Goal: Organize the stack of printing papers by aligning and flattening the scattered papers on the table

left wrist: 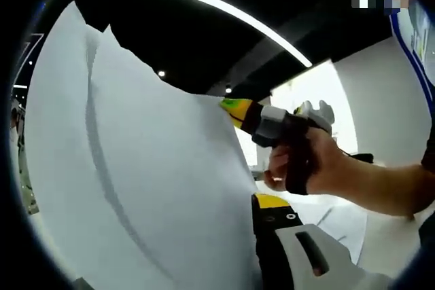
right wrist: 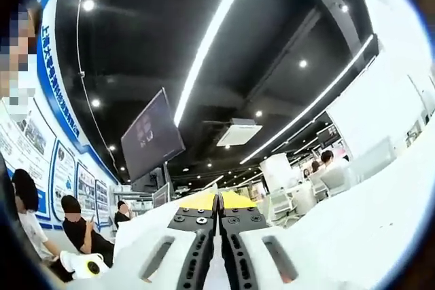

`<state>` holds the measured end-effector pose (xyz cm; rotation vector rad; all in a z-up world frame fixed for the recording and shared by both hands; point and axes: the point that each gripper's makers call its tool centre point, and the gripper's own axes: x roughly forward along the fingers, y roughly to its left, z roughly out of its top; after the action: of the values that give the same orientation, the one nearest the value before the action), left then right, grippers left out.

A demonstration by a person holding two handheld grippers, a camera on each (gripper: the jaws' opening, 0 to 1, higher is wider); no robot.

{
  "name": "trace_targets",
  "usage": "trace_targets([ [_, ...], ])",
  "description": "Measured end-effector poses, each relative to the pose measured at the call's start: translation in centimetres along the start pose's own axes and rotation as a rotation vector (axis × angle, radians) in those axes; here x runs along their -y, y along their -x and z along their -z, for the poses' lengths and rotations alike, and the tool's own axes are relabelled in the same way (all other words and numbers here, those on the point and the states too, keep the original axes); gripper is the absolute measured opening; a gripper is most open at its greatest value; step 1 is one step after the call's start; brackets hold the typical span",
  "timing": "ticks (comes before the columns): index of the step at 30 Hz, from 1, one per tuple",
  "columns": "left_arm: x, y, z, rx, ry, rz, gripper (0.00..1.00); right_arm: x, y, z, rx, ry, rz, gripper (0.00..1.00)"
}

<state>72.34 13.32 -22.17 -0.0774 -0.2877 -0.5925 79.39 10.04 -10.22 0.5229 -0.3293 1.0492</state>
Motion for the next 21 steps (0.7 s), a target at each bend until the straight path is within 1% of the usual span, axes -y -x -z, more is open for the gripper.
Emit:
trace_targets([
  [6,0.1,0.0,0.1,-0.003,-0.002,0.007,0.26,-1.1,-0.2,0.2,-0.005,0.002,-0.028,0.0],
  [15,0.2,-0.1,0.3,-0.01,0.001,0.014,0.26,-2.2,-0.3,0.7,-0.014,-0.002,-0.058,0.0],
  [21,0.1,-0.1,0.3,-0.012,-0.001,0.012,0.26,-2.7,-0.2,0.4,-0.01,-0.007,-0.073,0.0],
])
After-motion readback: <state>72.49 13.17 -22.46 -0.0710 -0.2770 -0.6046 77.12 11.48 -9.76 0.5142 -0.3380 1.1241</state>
